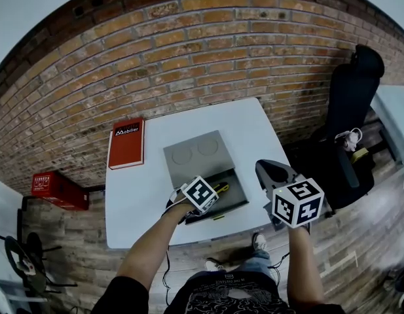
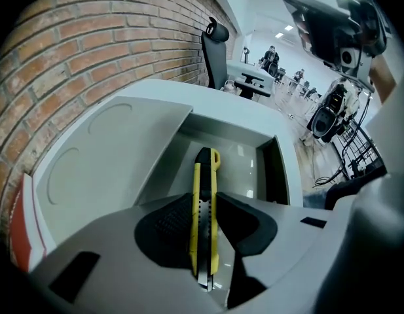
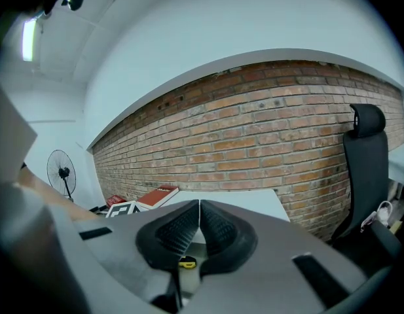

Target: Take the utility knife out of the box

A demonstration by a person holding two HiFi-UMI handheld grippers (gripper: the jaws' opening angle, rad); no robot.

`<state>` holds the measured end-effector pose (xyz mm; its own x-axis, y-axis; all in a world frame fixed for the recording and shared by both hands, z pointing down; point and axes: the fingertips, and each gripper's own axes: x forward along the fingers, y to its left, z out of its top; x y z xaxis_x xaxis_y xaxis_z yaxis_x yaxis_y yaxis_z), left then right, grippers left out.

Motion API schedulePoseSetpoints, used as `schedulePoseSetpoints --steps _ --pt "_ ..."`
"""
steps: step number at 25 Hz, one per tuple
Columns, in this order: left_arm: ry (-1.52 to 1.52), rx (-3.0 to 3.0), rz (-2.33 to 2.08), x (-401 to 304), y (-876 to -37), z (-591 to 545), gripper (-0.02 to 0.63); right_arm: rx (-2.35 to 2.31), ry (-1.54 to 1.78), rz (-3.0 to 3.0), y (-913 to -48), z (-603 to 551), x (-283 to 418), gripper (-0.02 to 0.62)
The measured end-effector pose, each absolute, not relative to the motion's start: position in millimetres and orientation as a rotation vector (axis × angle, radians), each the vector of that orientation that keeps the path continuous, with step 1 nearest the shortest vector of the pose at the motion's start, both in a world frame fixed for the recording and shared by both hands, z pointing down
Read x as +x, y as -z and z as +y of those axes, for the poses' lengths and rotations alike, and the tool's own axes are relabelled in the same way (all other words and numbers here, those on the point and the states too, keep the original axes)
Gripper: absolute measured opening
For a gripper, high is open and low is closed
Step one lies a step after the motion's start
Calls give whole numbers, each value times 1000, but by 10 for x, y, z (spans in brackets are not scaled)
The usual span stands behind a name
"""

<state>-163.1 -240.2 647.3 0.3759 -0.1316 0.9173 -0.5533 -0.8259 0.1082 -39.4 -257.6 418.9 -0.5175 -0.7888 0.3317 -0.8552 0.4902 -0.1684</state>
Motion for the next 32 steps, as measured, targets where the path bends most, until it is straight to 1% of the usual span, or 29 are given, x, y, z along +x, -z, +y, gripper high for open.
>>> schedulePoseSetpoints --steps 14,22,32 --pt "-1445 2218 -649 -1679 -6442 -2416 127 1414 -453 -2544 -4116 -2598 -384 21" --pt "-1405 2305 -687 -1607 -6230 -2474 127 1399 -457 -2557 -4123 -2587 -432 21" --pt "-1324 2427 -789 -1548 -5763 -2665 129 1394 -453 -2564 -4094 -2588 -488 21"
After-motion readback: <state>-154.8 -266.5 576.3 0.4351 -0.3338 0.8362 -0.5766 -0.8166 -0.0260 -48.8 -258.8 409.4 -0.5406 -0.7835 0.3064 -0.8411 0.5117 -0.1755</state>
